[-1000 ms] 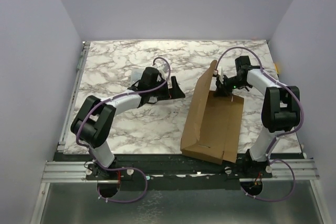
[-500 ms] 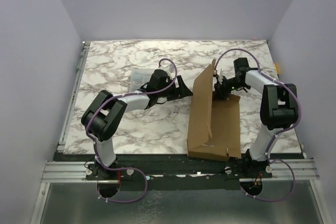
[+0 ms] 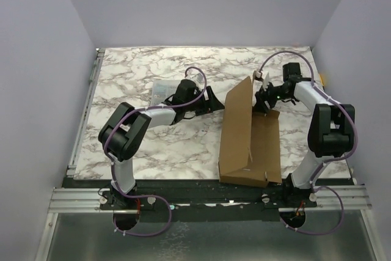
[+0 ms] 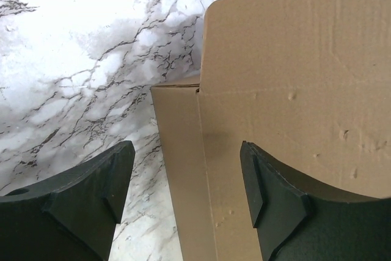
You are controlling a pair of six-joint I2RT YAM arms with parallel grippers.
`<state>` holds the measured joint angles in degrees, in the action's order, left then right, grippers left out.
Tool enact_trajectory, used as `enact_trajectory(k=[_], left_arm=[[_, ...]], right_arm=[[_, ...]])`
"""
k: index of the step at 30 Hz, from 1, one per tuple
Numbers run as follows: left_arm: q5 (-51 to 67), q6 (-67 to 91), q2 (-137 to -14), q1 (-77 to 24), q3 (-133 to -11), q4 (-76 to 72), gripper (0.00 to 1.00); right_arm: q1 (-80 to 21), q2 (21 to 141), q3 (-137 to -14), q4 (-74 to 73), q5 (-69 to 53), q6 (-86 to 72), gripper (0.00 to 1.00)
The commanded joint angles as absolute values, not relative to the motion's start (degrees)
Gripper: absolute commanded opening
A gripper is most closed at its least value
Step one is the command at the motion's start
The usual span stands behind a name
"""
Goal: Fold the paper box
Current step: Fold the paper box at the center of the board.
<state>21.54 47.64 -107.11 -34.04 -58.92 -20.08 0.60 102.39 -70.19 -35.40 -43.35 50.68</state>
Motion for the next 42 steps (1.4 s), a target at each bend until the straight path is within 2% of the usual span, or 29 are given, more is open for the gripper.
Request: enact_trajectory(k=[1,13,20,26,34,36,42], left_arm=[[21.0,47.58,-107.97,-34.02,-60.87,-21.3,0.76],[23.01,47.31,-108.22,-33.94,-61.49,-23.62,0.77],[23.33,47.44,-106.39,-34.01,-60.56,-24.17,0.78],[17.76,48.39,-98.98,-31.81,-56.39,-22.84,0.79],[11.15,40.83,-83.94,-27.97,-59.17,-6.72,0.84],[12.22,40.19,-82.22,-27.92,-59.29,-4.45,0.87],[13.92,42.16,-83.09,-27.57,-56.88,-1.58,0.87]], right_arm=[[4.43,99.97,-69.01,-33.98,-42.42,46.52,0.66],[12.3,91.68,-62.11,-31.5,-41.65,37.1,0.7],[11.41,93.35,-63.94,-33.64,-49.69,34.99,0.55],[6.62,92.84,-69.3,-36.95,-53.24,31.3,0.46],[-5.15,92.91,-72.81,-37.0,-50.66,25.67,0.43],[-7.42,93.36,-73.75,-36.54,-50.64,24.21,0.43],[-11.54,93.92,-77.74,-37.98,-53.52,21.7,0.43]])
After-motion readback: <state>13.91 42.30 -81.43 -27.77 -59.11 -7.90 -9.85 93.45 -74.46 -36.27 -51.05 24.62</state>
